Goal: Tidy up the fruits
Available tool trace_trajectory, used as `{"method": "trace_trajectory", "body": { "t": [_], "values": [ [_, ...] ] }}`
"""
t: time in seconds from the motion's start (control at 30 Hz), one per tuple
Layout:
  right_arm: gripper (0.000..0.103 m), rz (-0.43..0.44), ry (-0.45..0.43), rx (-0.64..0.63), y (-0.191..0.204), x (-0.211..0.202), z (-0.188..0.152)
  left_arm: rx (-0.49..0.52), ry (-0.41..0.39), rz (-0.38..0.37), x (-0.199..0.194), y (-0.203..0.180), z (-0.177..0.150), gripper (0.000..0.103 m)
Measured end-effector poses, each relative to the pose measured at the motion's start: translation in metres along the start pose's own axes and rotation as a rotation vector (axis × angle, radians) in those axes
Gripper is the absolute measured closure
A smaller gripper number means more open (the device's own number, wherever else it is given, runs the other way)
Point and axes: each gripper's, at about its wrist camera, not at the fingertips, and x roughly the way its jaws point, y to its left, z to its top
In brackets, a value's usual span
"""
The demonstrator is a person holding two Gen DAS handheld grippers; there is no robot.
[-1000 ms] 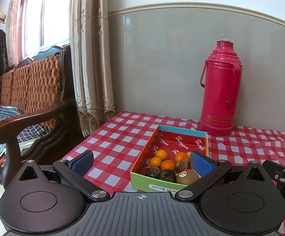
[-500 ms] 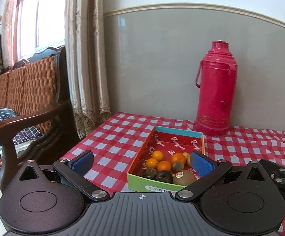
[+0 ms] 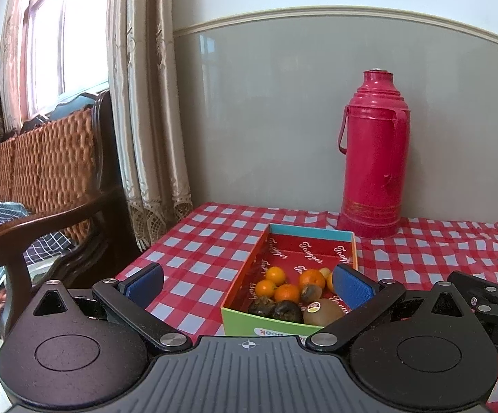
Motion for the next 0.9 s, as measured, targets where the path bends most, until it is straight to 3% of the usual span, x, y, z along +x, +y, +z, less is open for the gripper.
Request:
{"method": "trace_trajectory", "body": {
  "t": [0.9],
  "values": [
    [0.006, -0.011, -0.002, 0.002, 0.0001, 0.0029, 0.0006, 0.001, 0.029, -0.037, 0.0033, -0.0036, -0.0011, 0.000]
  ]
}}
